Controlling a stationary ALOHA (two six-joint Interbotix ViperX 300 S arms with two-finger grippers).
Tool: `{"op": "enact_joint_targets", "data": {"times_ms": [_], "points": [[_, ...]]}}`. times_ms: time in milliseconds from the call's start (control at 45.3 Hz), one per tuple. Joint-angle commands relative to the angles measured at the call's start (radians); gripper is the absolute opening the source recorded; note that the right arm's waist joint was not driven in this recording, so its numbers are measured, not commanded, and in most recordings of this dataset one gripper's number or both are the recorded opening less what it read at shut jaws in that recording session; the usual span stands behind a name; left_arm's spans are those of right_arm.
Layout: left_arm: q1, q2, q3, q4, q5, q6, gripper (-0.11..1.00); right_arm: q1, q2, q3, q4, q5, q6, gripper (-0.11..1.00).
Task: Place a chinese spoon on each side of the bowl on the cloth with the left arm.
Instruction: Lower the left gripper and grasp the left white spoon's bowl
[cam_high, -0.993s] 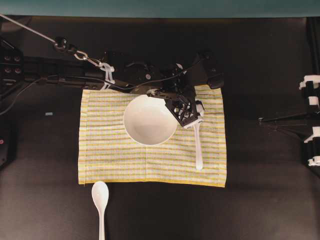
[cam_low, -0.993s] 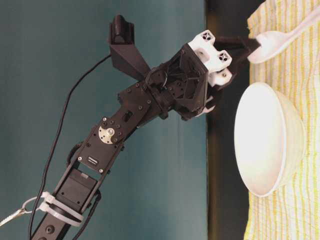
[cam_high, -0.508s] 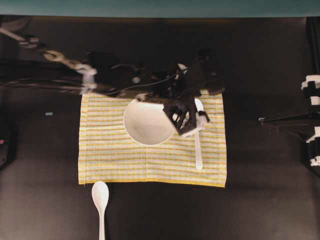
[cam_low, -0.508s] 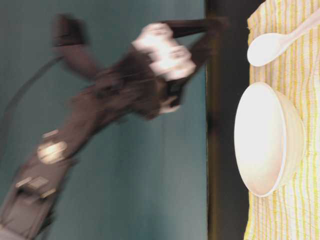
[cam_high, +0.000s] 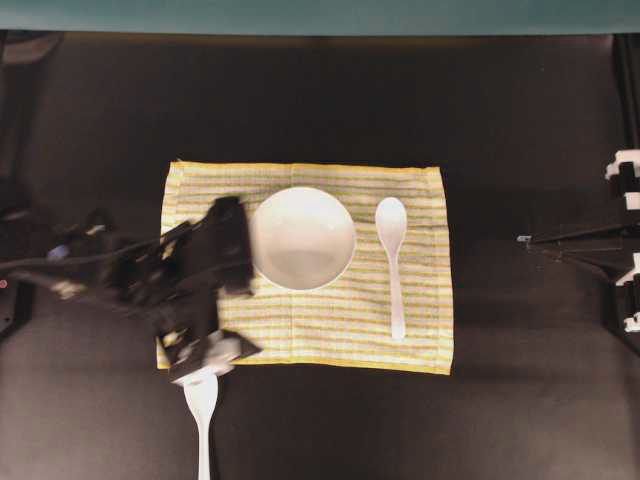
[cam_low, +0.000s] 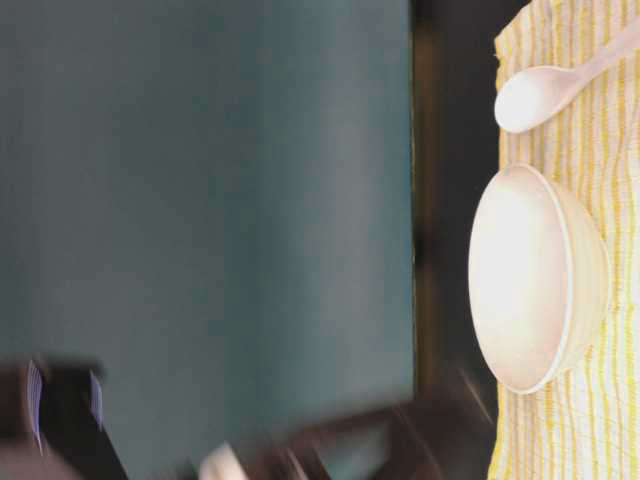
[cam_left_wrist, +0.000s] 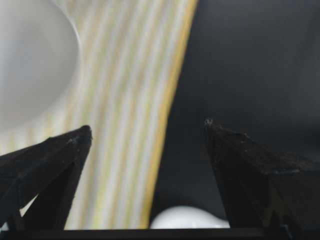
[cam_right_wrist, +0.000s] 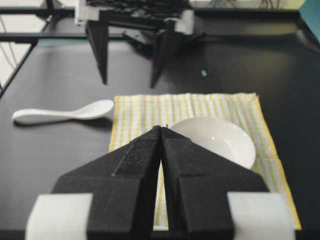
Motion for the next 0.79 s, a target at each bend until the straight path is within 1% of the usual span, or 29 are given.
{"op": "enact_joint_targets", "data": {"times_ms": [0,132,199,287,442,596,773], "points": [[-0.025,-0.064,0.075,0.002,-0.063,-0.025,0.88,0.000,0.005,-0.005,0.003,-0.009,-0.002,0.00],[-0.057,-0.081,0.196,0.003,-0.163,-0.072,0.88,0.000,0.005,-0.005,0.003,-0.009,-0.002,0.00],[-0.067,-0.071,0.238,0.003,-0.210,-0.101,0.88,0.000,0.005,-0.005,0.003,-0.009,-0.002,0.00],[-0.080,-0.060,0.276,0.003,-0.249,-0.121,0.88,0.000,0.006,-0.005,0.003,-0.011,0.000,0.00],[-0.097,-0.029,0.304,0.003,-0.301,-0.133,0.88,0.000,0.006,-0.005,0.005,-0.011,0.000,0.00],[-0.107,0.020,0.304,0.003,-0.348,-0.173,0.88,0.000,0.006,-0.005,0.006,-0.009,0.000,0.00],[-0.126,0.091,0.296,0.003,-0.394,-0.187,0.87,0.000,0.006,-0.005,0.006,-0.006,0.000,0.00]]}}
